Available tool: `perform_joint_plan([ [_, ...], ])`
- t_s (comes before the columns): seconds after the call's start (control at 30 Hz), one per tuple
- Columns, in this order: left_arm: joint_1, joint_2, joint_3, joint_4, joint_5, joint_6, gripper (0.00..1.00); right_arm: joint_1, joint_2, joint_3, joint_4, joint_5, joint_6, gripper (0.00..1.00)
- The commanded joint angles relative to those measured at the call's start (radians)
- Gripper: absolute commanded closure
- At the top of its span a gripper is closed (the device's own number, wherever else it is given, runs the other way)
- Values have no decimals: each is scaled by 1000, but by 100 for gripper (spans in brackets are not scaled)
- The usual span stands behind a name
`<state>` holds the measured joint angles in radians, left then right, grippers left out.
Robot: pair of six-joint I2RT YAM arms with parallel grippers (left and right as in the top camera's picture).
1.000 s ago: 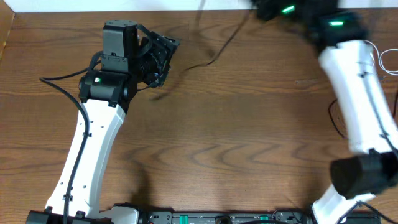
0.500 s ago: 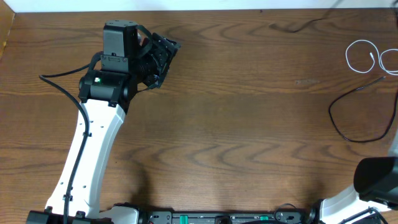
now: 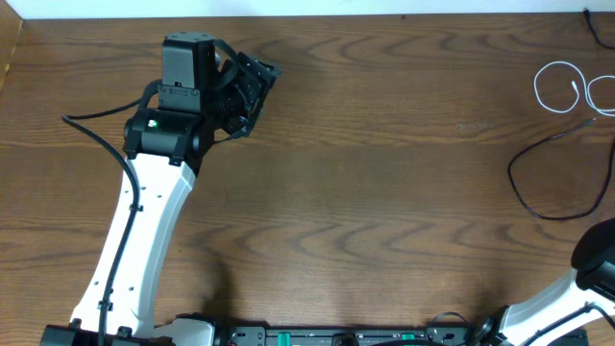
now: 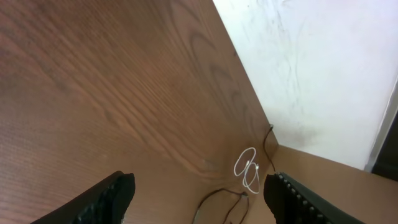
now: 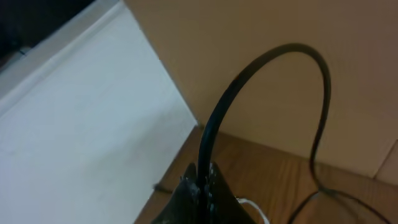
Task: Untangle cables
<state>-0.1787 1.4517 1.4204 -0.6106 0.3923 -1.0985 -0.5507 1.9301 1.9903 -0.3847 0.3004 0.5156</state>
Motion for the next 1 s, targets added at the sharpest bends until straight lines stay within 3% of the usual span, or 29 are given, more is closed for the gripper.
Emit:
perform_joint_plan([
  [0.0,-15,2,6,-2,-28,18,28,-12,30,7,38,-88,-21,99],
  [0.23,-26,2,5,-3,-45,18,28,1,94,7,122,-170,-42,99],
  [0.27,-26,2,6,-3,-45,18,28,6,101,7,119,-180,-42,95],
  [0.3,-26,2,5,-2,-46,18,28,11,107,7,112,-190,-43,79],
  [0.4,-26,2,5,-2,-46,18,28,27,117,7,71,-224,-80,6],
  [0.43,-26,2,5,-3,-46,18,27,32,118,7,51,-225,-84,1],
  [0.77,-26,2,6,-15,-46,47,28,48,74,7,-188,-335,-87,1],
  [0.97,-26,2,5,-42,-46,190,28,60,1,7,-289,-737,-179,1],
])
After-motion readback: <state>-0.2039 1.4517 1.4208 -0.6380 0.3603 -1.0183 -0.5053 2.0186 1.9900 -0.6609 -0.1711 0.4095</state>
